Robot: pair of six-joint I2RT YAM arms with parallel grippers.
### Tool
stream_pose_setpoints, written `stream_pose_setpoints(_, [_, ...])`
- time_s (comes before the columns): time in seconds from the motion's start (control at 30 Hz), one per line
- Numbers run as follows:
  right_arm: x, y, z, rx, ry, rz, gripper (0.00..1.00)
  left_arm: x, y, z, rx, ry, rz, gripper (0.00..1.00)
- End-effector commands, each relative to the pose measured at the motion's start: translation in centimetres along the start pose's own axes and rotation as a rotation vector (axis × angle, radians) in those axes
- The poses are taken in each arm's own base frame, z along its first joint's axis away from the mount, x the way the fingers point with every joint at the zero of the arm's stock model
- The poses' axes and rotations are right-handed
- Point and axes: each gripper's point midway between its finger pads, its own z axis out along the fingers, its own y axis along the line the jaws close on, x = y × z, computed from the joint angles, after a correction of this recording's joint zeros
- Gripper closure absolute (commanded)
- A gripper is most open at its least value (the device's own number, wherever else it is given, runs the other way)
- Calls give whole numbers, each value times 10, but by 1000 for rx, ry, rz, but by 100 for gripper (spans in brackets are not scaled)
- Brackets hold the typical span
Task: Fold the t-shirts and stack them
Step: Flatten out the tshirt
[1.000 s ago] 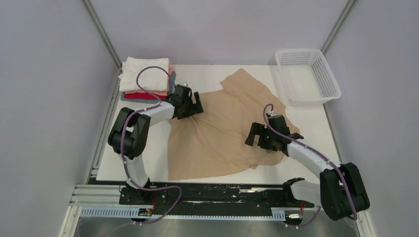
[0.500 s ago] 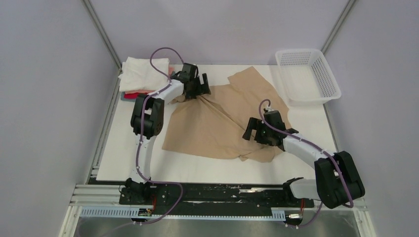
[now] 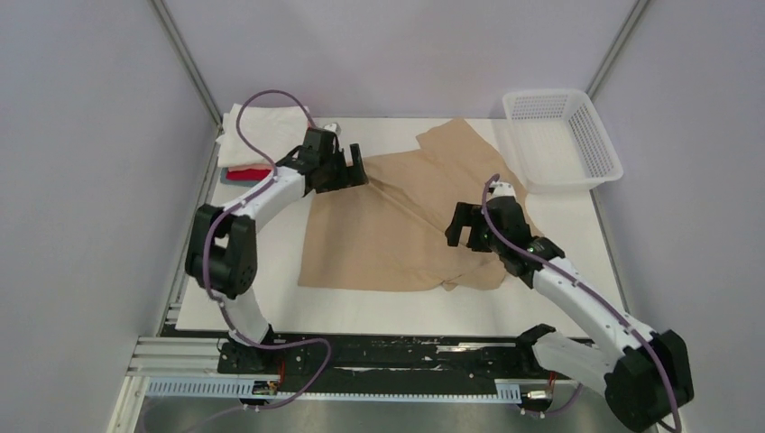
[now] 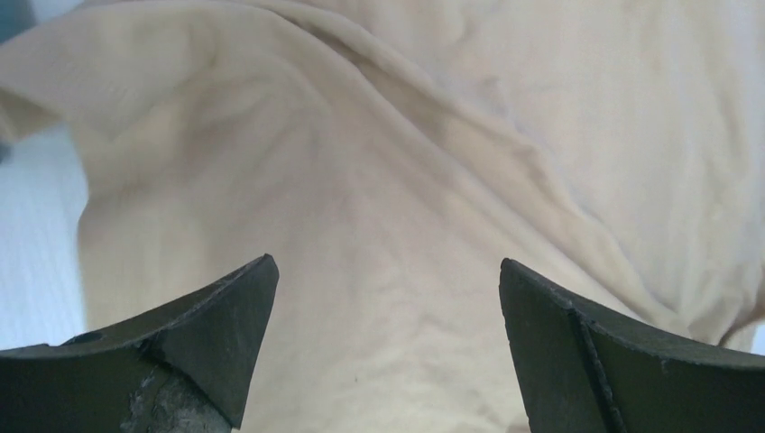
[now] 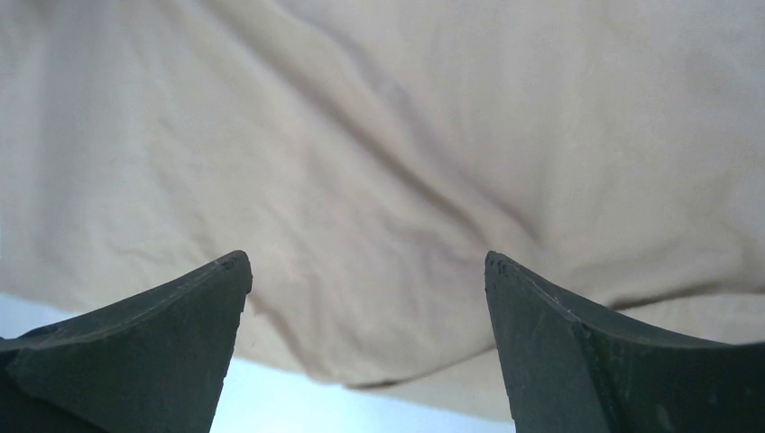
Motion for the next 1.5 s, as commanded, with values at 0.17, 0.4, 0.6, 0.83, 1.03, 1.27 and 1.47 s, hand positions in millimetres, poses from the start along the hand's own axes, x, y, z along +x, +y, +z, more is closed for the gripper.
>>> stream_pose_setpoints(0.17, [102,-14,-56,69,216,30,4,64,13,-100,-46,-200,-28,0])
stream_pose_setpoints(0.4, [128,-35,-45,180,225,182,5,118,67,-123,-156,-251,-178,0])
stream_pose_setpoints(0.6, [109,-41,-20,214,82,194,10,151,93,-114,-208,-229,-220,0])
stream_pose_setpoints(0.83, [84,-41,-3,260,9,113,59,149,98,-114,-233,-252,-217,0])
stream_pose_setpoints(1.03, [53,-13,-9,167,-23,70,87,148,101,-113,-246,-257,-214,0])
stream_pose_setpoints(1.27, [17,6,-5,176,67,-9,82,143,104,-113,-272,-271,-208,0])
stream_pose_setpoints(1.47, [-17,-2,52,289,208,-109,79,141,107,-115,-298,-275,-207,0])
